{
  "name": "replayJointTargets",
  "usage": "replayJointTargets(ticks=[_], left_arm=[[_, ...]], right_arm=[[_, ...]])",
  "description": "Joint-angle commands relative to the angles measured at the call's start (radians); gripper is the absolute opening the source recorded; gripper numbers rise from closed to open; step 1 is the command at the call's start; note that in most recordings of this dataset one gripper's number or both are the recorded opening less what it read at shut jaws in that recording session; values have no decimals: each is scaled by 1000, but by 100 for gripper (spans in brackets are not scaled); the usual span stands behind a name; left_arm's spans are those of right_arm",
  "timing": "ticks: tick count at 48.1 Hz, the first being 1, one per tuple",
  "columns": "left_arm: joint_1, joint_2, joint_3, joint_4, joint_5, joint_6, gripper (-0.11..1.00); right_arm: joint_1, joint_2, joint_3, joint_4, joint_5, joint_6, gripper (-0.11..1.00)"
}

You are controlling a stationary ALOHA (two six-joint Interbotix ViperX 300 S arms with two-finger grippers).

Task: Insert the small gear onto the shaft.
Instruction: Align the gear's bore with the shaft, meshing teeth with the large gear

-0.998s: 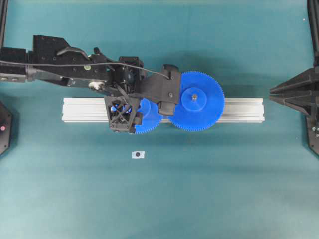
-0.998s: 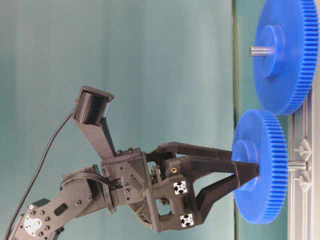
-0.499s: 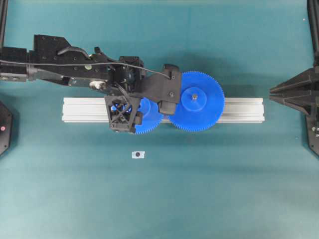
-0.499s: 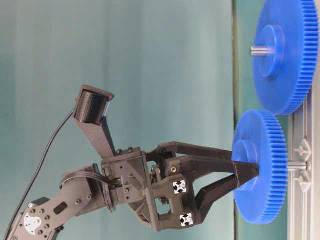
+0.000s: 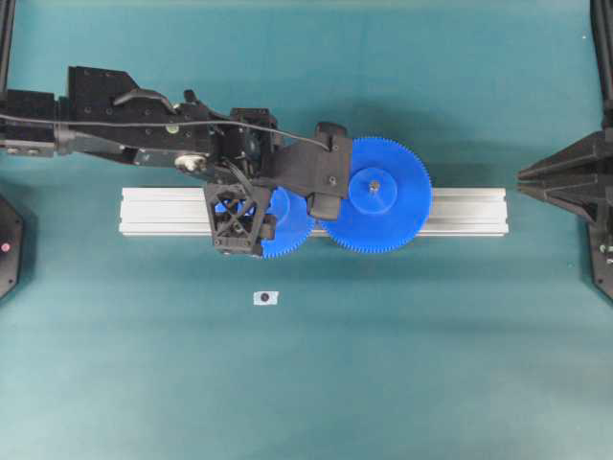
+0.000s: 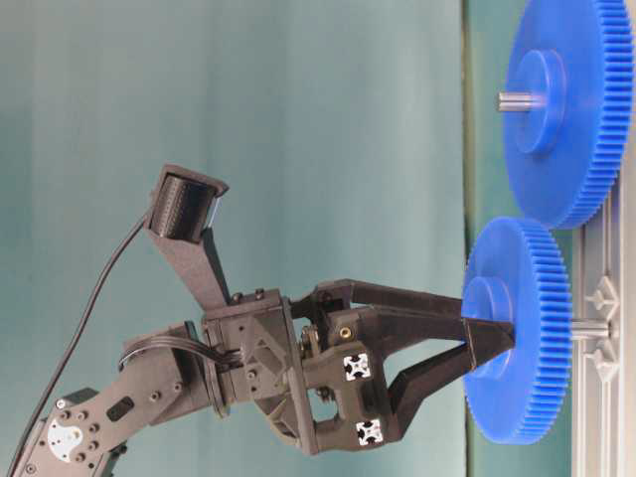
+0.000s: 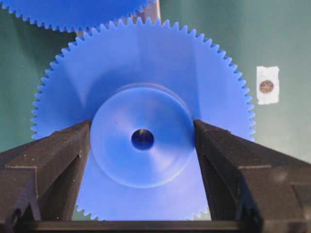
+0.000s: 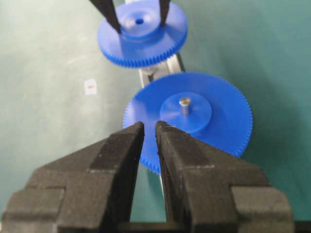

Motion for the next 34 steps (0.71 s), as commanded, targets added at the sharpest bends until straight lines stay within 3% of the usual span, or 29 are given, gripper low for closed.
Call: replayJointTargets(ticks=[1,17,34], left_arm=[[18,-11,-17,3,-9,-2,72],[17,-15,-25,3,-20,-11,74],[15,-12,-20,3,-32,-72,76]], right_arm=[[-3,6,-9,-3,-9,8,27],[-3,6,2,-3,-20,8,27],[-2,6,2,-3,-26,8,27]])
